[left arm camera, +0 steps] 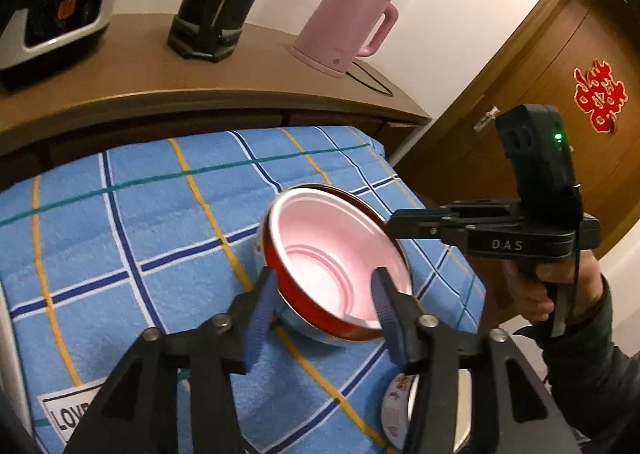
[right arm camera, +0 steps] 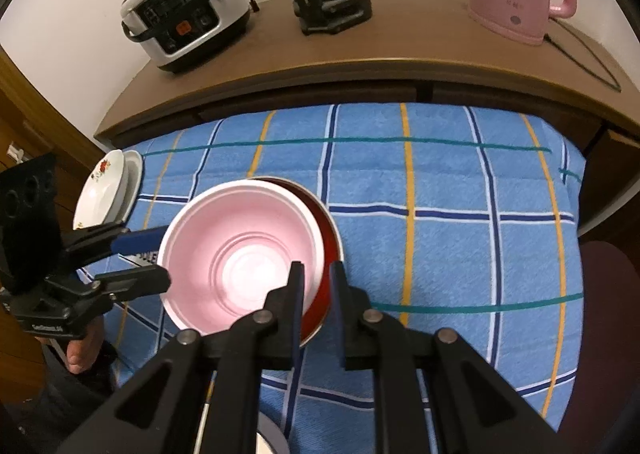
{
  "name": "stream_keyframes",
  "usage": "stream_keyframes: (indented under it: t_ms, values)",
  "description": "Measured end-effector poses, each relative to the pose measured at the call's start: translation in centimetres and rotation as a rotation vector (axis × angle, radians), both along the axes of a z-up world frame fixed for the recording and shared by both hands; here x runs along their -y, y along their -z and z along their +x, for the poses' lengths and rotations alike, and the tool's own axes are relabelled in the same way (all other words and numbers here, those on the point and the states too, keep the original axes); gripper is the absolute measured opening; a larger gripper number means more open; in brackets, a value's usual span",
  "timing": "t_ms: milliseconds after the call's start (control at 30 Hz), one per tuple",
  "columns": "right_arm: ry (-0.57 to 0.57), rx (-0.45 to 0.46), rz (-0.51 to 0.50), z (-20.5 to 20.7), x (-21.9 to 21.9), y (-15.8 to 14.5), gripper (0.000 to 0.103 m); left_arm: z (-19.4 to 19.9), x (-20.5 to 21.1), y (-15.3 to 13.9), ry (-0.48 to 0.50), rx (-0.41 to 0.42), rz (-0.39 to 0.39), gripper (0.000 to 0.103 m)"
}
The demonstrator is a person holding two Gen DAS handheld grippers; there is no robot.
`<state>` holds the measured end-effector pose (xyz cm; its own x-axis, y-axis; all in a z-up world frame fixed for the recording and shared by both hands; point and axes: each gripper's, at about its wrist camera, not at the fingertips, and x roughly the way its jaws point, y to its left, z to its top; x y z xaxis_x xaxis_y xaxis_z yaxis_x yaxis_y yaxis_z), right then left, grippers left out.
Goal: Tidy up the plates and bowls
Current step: 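Lower the pink bowl into the steel bowl with both grippers, then open both grippers and pull them away from the nested bowls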
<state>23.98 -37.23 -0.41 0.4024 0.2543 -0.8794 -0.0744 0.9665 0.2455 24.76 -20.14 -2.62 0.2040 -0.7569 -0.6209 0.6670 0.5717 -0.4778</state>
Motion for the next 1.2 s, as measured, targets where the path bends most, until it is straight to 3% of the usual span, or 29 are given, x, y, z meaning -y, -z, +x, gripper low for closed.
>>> stream_keyframes:
  t_ms: [200, 333, 433, 567, 1200]
  values:
    - [0.006, 0.008, -0.008, 0.0, 0.1, 0.1, 0.019, 0.2, 0.3, 0.7, -0.009, 0.016, 0.04, 0.053]
    - [-0.006, 0.023, -0.05, -0.3, -0.4, 0.2, 0.037, 0.2, 1.0, 1.5, -0.021, 0.037, 0.111, 0.053]
    - [-0.011, 0.021, -0.077, -0.3, -0.6, 0.6, 0.037, 1.0, 0.9, 2.3, -0.053, 0.016, 0.148, 0.053]
    - [-0.006, 0.026, -0.089, -0.4, -0.5, 0.7, 0.041, 1.4, 0.8, 2.6, -0.06, 0.004, 0.142, 0.053]
    - [0.007, 0.042, -0.08, -1.0, -0.1, 1.2, 0.044, -0.1, 1.1, 1.0, -0.089, 0.166, 0.156, 0.053]
